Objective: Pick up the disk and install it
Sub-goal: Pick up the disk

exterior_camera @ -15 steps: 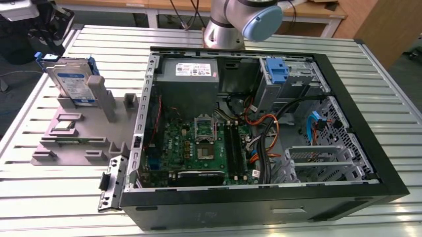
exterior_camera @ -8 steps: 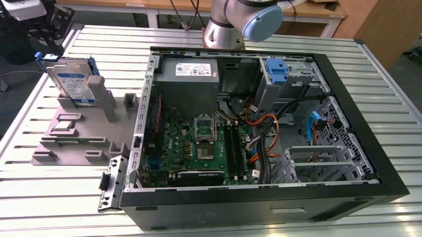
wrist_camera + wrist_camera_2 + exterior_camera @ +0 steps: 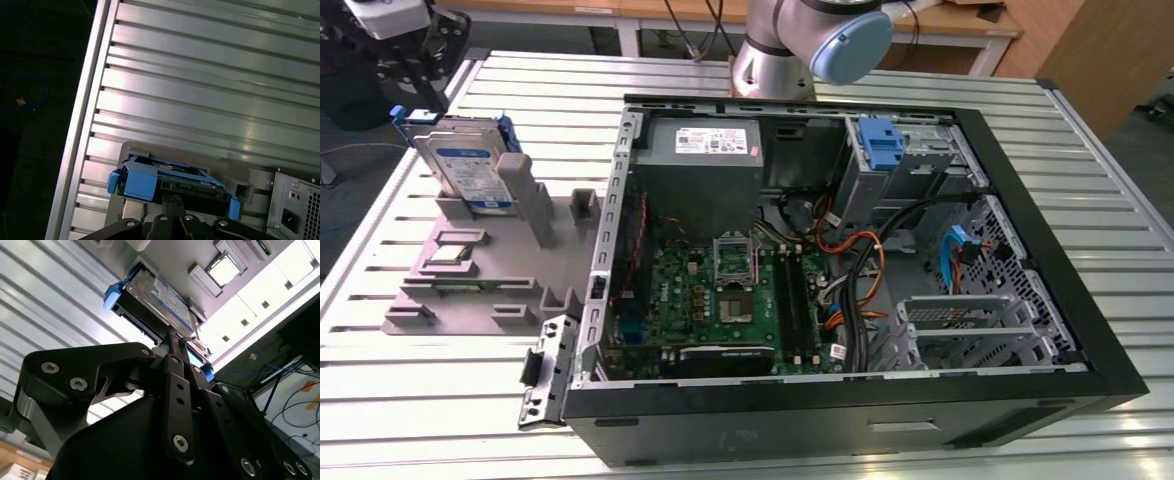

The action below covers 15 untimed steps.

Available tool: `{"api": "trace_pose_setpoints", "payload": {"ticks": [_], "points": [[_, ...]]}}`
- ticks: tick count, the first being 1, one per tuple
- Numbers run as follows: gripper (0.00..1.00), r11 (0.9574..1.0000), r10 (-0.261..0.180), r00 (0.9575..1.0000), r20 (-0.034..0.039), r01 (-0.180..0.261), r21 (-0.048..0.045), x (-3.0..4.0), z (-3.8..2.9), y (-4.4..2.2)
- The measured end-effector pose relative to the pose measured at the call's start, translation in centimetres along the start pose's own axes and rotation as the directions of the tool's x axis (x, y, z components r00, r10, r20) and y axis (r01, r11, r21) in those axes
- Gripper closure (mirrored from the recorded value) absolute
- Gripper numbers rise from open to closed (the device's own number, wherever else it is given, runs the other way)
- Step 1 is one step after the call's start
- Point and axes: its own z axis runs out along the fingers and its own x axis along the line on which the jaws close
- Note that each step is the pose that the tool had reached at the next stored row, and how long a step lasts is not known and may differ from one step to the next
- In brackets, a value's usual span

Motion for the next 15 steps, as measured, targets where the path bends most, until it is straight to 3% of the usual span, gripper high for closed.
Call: {"api": "trace_pose_setpoints", "payload": {"ticks": [4,8,12,15], "points": [[0.89,0.9974,-0.072,0.9974,-0.0031,0.072,-0.0019,0.0,0.03,0.0],[0.89,0.9908,-0.135,0.9908,-0.0059,0.135,-0.0037,0.0,0.07,0.0],[0.89,0.9798,-0.2,0.9798,-0.0085,0.2,-0.0058,0.0,0.11,-0.01],[0.89,0.9679,-0.251,0.9679,-0.0105,0.251,-0.0076,-0.01,0.15,-0.01]]}}
